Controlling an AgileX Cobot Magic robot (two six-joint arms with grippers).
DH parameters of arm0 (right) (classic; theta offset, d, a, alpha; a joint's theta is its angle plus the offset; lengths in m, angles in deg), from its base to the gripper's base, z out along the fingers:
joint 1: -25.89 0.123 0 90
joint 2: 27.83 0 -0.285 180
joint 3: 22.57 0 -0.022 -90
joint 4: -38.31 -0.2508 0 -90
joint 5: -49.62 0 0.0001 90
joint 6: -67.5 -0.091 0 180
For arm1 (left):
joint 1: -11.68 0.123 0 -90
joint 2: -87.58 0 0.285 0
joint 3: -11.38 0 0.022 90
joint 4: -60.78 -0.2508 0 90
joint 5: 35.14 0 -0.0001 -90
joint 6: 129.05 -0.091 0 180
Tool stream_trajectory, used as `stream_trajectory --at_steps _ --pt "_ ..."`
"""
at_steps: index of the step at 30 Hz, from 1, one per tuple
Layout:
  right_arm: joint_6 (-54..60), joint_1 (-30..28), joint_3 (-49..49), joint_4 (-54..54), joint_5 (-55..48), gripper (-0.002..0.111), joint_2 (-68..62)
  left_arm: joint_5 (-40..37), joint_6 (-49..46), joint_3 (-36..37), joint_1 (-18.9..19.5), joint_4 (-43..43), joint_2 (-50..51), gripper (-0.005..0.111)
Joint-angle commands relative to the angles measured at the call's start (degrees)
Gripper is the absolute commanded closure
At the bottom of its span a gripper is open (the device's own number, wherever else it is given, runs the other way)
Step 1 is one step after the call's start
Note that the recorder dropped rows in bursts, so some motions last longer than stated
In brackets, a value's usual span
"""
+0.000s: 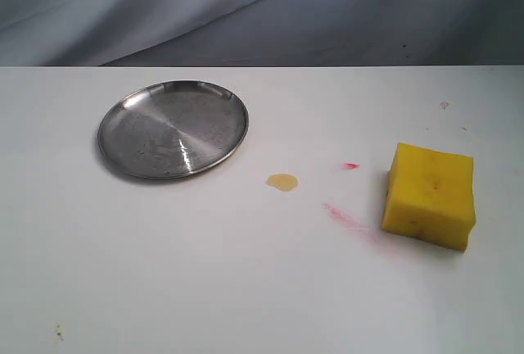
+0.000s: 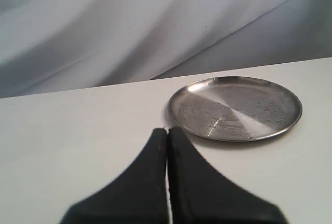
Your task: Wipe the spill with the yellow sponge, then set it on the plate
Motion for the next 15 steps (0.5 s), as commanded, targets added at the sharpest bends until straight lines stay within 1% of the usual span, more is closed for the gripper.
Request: stream_trajectory --at_steps 1,9,15 --pt "0.15 -0.42 0.23 0.41 -0.15 0.108 0.29 0.39 -0.01 0.00 -0.03 -0.06 -0.20 0.107" --pt "0.15 -0.42 0.23 0.41 -0.03 0.108 0.29 0.39 -0.01 0.00 -0.03 -0.06 -0.20 0.107" --pt "-0.98 -0.42 0.23 0.41 6.63 0.108 0.29 0.39 -0.01 0.00 -0.03 -0.06 -0.20 0.107"
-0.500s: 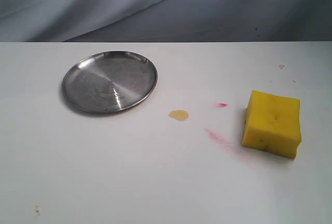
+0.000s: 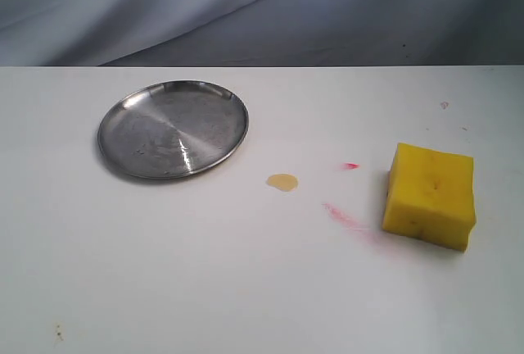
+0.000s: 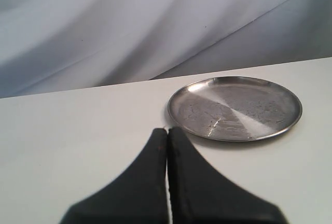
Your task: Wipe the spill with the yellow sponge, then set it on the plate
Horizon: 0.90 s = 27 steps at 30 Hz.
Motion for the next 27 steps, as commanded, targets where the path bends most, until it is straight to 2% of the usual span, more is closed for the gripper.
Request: stream_trajectory --at_steps 1,4,6,9,12,18,22,26,27 --pt "-3.30 -0.42 0.23 -0.46 7.44 0.108 0.29 0.39 -0.01 0.00 -0.03 -0.06 -0.20 0.107" --pt "-13.10 -0.42 0.23 -4.98 13.32 0.108 0.29 0.39 -0.01 0.00 -0.03 -0.06 -0.20 0.107" --pt "-20.50 -0.42 0.23 -6.69 13.69 0.108 0.29 0.39 -0.01 0.00 -0.03 -0.06 -0.20 0.107" --pt "-21.58 -0.42 -1.77 -6.68 11.62 0.108 0.29 0.39 -0.01 0.00 -0.03 -0.06 -0.20 0.107" --pt "-18.92 -0.42 -9.34 -5.09 3.60 0.108 -2.45 0.39 -0.01 0.00 -0.03 -0.06 -0.20 0.107" --pt "-12.68 -0.42 -29.32 2.14 -20.29 0.108 -20.36 0.39 -0.01 0.00 -0.03 -0.06 -0.20 0.107" --pt "-10.90 1.07 -40.32 2.35 -29.71 0.108 -32.71 0.39 -0.01 0.00 -0.03 -0.06 -0.20 0.107" --pt "-4.29 3.03 -48.33 0.00 -41.92 0.108 -44.55 0.39 -0.01 0.00 -0.03 -0.06 -0.20 0.107" --pt "-1.35 3.18 -50.77 -2.52 -45.29 0.105 -50.57 0.39 -0.01 0.00 -0.03 -0.06 -0.20 0.107"
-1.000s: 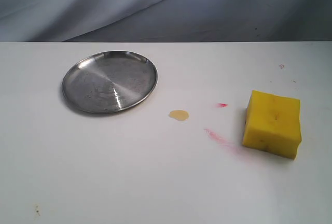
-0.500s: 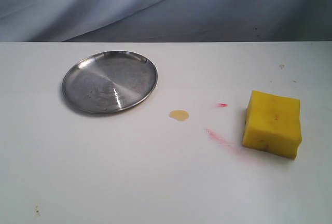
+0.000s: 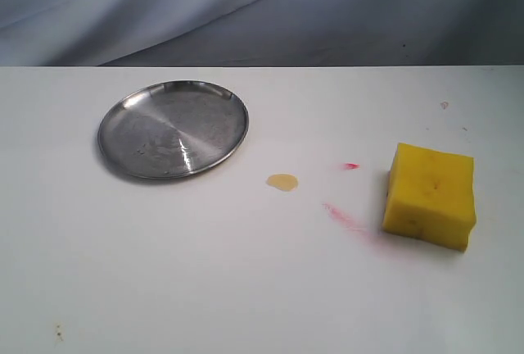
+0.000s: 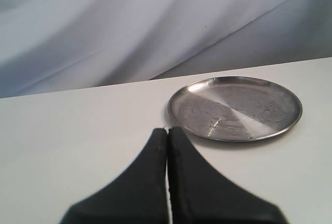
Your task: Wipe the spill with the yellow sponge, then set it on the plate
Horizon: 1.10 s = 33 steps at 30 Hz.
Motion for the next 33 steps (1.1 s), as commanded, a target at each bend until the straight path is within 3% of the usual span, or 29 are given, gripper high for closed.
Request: stream_trajectory --at_steps 1,3,4,6,8,16,19,20,22,23,25,33 --pt "8.74 1.18 -8.26 -5.30 -12.08 0.102 -15.89 0.39 -0.01 0.00 -0.03 -0.06 -0.20 0.107" --pt "10.31 1.18 -8.96 -8.67 -12.08 0.086 -23.17 0.39 -0.01 0.00 -0.03 -0.06 -0.20 0.107" --pt "10.31 1.18 -8.96 -9.06 -12.08 0.070 -27.72 0.39 -0.01 0.00 -0.03 -0.06 -0.20 0.107" --pt "9.94 1.18 -8.96 -9.19 -12.19 0.049 -33.49 0.39 -0.01 0.00 -0.03 -0.06 -0.20 0.107" --pt "9.94 1.18 -8.96 -9.47 -11.72 0.035 -40.21 0.39 -0.01 0.00 -0.03 -0.06 -0.20 0.107" --pt "8.07 1.18 -8.96 -9.63 3.27 0.034 -60.72 0.39 -0.01 0.00 -0.03 -0.06 -0.20 0.107" --pt "3.21 1.18 -11.16 -9.63 3.43 0.034 -67.04 0.39 -0.01 0.00 -0.03 -0.06 -0.20 0.107" --pt "2.85 1.18 -12.09 -9.63 2.51 0.036 -68.43 0.39 -0.01 0.00 -0.03 -0.06 -0.20 0.107" --pt "2.85 1.18 -15.35 -9.45 -2.53 0.055 -71.86 0.39 -0.01 0.00 -0.03 -0.06 -0.20 0.107" --pt "2.85 1.18 -17.64 -7.88 -6.30 0.083 -73.48 0.39 -0.01 0.00 -0.03 -0.06 -0.20 0.107" --pt "4.79 1.18 -19.23 -5.65 -8.73 0.108 -74.15 0.39 -0.01 0.00 -0.03 -0.06 -0.20 0.107" --pt "10.70 7.57 -19.23 -5.55 -7.31 0.108 -63.08 0.39 -0.01 0.00 -0.03 -0.06 -0.20 0.107"
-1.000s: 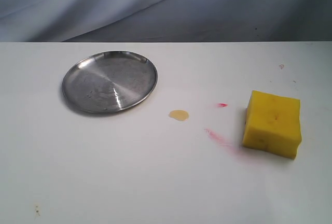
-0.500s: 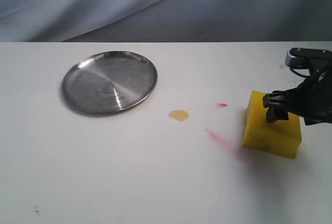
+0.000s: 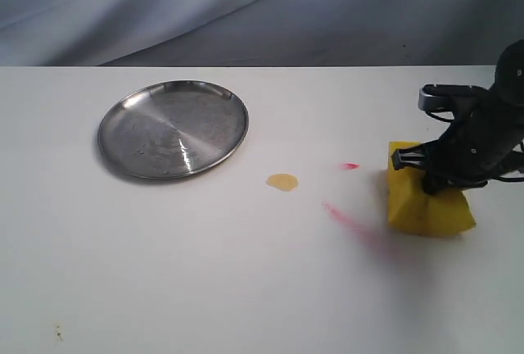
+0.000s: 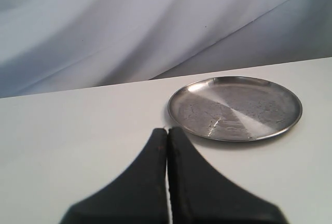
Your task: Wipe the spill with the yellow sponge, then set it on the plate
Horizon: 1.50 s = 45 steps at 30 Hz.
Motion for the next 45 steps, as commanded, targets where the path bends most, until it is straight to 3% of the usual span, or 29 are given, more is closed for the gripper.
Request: stream_trajectory --at_steps 1,10,19,25,34,45 --pt "3.39 5.12 0.09 1.18 -0.37 0.108 6.99 0.39 -0.01 0.00 -0.03 -0.06 -0.20 0.107" --pt "1.49 19.22 -3.02 1.14 -0.32 0.108 6.90 0.39 -0.01 0.00 -0.03 -0.06 -0.20 0.107" --pt "-1.35 27.23 -18.33 -1.01 -6.55 0.108 -4.88 0.39 -0.01 0.00 -0.03 -0.06 -0.20 0.107" --pt "-3.64 27.49 -24.45 -1.01 -8.44 0.108 -10.86 0.39 -0.01 0.00 -0.03 -0.06 -0.20 0.107" --pt "-9.13 27.04 -24.56 5.26 -6.23 0.108 -16.71 0.39 -0.01 0.00 -0.03 -0.06 -0.20 0.107" --pt "-13.76 17.18 -24.56 14.56 -11.74 0.108 -19.48 0.39 -0.01 0.00 -0.03 -0.06 -0.20 0.107"
